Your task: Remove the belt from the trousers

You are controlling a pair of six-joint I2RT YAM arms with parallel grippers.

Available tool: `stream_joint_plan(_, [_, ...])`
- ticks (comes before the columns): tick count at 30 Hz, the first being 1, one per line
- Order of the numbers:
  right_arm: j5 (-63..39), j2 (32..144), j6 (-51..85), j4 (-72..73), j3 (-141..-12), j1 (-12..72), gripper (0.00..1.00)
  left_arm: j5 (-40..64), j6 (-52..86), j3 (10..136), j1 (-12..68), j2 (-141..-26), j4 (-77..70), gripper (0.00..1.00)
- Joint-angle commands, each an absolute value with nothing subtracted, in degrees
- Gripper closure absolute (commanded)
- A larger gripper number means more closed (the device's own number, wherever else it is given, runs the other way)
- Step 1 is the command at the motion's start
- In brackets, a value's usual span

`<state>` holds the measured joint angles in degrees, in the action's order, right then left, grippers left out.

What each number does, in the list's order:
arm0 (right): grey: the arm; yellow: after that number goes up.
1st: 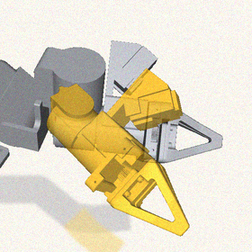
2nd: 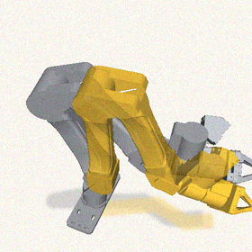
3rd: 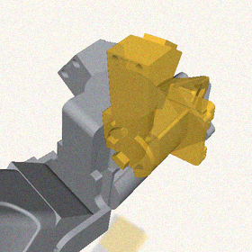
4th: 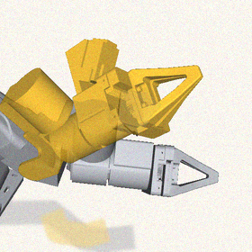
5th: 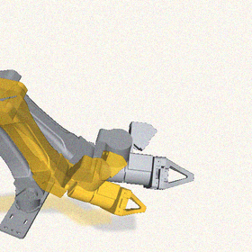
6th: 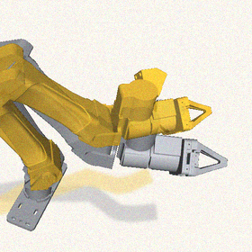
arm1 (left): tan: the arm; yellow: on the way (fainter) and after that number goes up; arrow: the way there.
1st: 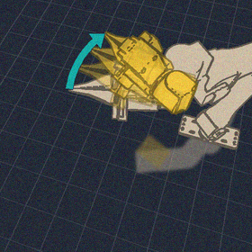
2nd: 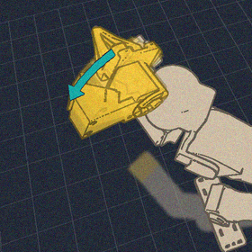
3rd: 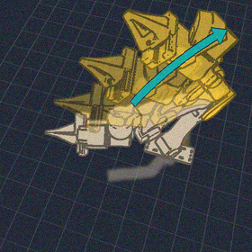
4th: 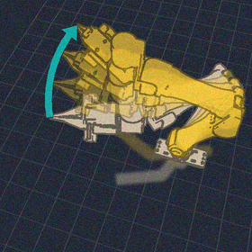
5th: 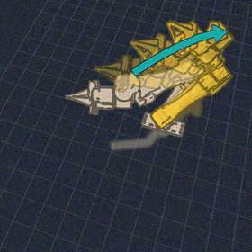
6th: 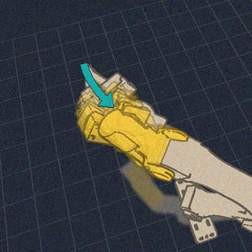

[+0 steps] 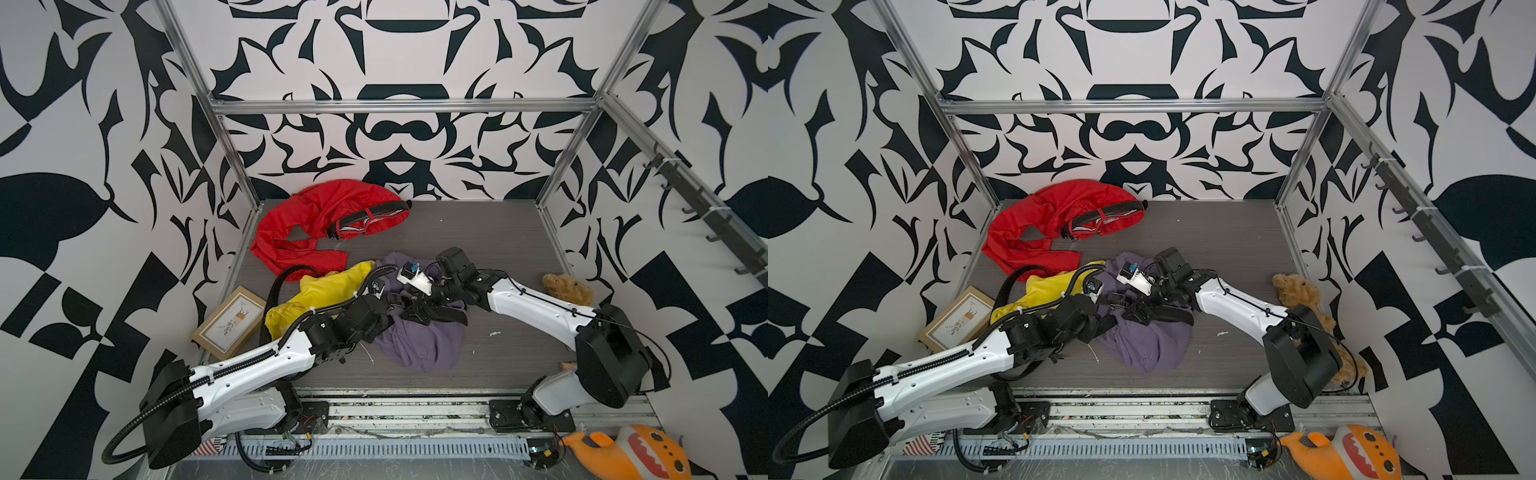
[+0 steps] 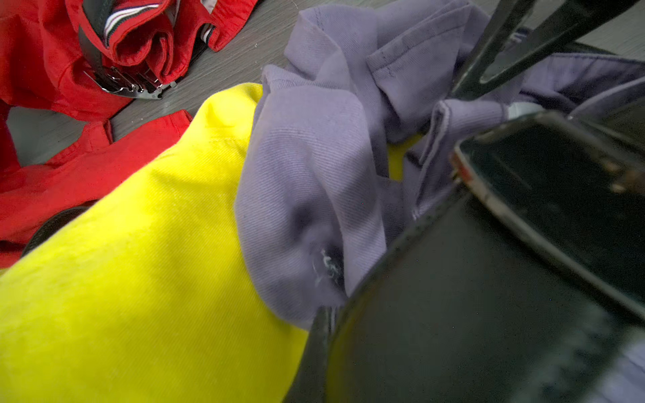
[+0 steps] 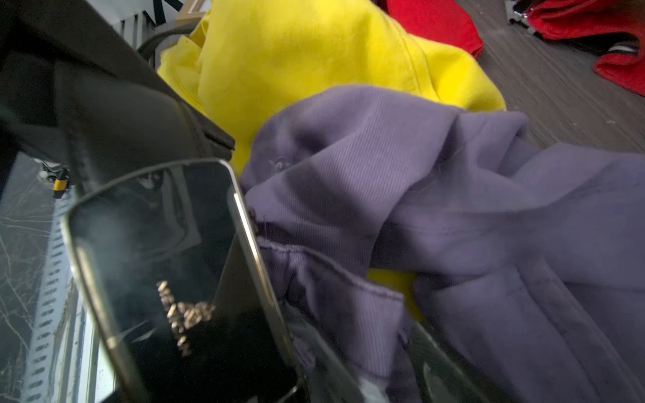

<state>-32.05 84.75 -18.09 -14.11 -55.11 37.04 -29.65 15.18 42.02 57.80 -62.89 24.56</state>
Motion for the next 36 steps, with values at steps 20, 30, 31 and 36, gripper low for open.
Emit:
stream_joint_plan(20, [-8.2, 76.5, -18.5, 4.6, -49.2, 52.0, 0.1, -25.6, 10.8, 44.4, 57.2, -60.8, 21.7, 1.0])
stream_joint_plan(30, [-10.6, 74.5, -17.3, 15.0, -44.7, 52.8, 0.09, -25.4, 11.7, 44.4, 57.2, -60.0, 21.7, 1.0])
stream_joint_plan(31, [-10.6, 74.4, -17.2, 15.3, -44.9, 52.8, 0.11, -25.3, 11.8, 44.4, 57.2, -60.1, 21.7, 1.0])
stream_joint_plan(36, [-11.7, 74.4, -17.4, 15.2, -45.7, 52.7, 0.22, -25.2, 12.1, 44.3, 57.3, -60.1, 21.4, 1.0])
